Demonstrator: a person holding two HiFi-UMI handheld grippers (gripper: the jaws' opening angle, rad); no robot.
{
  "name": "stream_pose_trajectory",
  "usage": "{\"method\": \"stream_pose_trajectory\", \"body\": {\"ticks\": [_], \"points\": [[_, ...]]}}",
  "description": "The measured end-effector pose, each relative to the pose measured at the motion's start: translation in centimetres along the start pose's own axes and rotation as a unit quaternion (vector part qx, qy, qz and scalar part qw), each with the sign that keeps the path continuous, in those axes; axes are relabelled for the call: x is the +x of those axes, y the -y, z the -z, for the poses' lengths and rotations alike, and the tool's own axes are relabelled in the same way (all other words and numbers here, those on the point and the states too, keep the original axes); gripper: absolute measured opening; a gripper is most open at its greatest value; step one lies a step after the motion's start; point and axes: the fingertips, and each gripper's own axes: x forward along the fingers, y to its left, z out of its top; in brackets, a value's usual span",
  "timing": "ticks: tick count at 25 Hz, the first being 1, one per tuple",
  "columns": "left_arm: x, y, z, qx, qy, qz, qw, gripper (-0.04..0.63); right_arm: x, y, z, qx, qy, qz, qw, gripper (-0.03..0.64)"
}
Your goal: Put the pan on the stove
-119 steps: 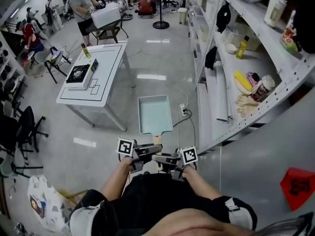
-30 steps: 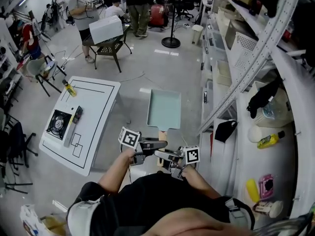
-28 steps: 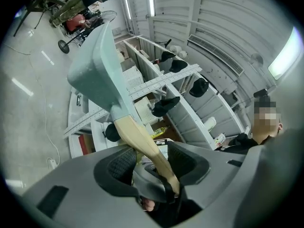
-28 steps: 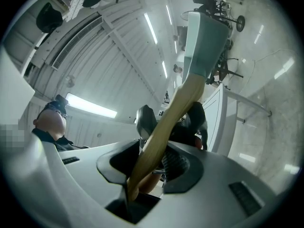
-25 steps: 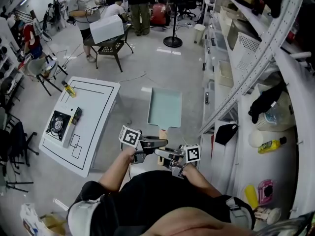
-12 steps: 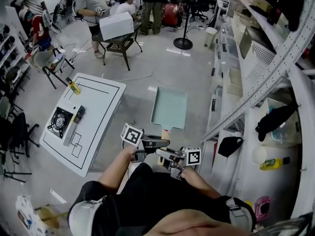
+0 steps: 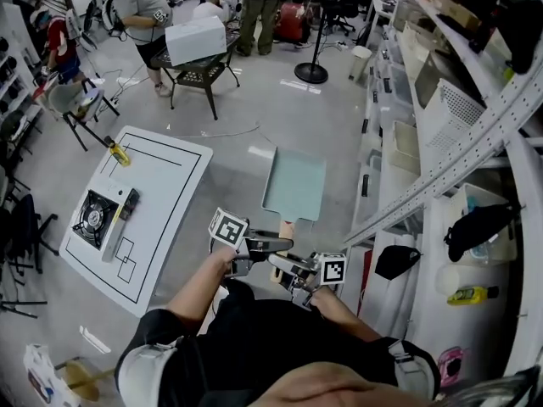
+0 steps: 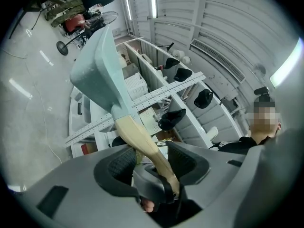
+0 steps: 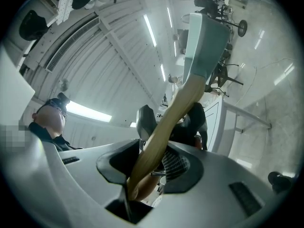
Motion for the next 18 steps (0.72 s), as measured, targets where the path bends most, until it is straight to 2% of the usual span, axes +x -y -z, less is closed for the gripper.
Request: {"method": "stream_pose_trajectory", "body": {"ticks": [6,10,14,18], "points": [[-2.8,-1.5,-2.7,-0.015,0.004,0.017,0.9997,0.21,3.5,1.8,-2.3,-0.016,-0.001,0.011,1.0,0.16],[-5.7,-2.4,-5.1,0.018,0.004,0.003,0.9998,0.21,6.3,3.0,-3.5,-0.015,-0.001,0.011,1.0,0.16],[-9.0,-2.3,-6.9,0.001,0.025,0.018,0.9995,0.21,9.9,4.2,-4.3,-0.007,-0.015,0.019,1.0,0.16],[-13.6,-2.3,-8.6,0.004,0.046,0.001,0.9989,0.21,14.4,5.0,-4.6,-0.001,-0.04,0.004,0.999,0.16]]}}
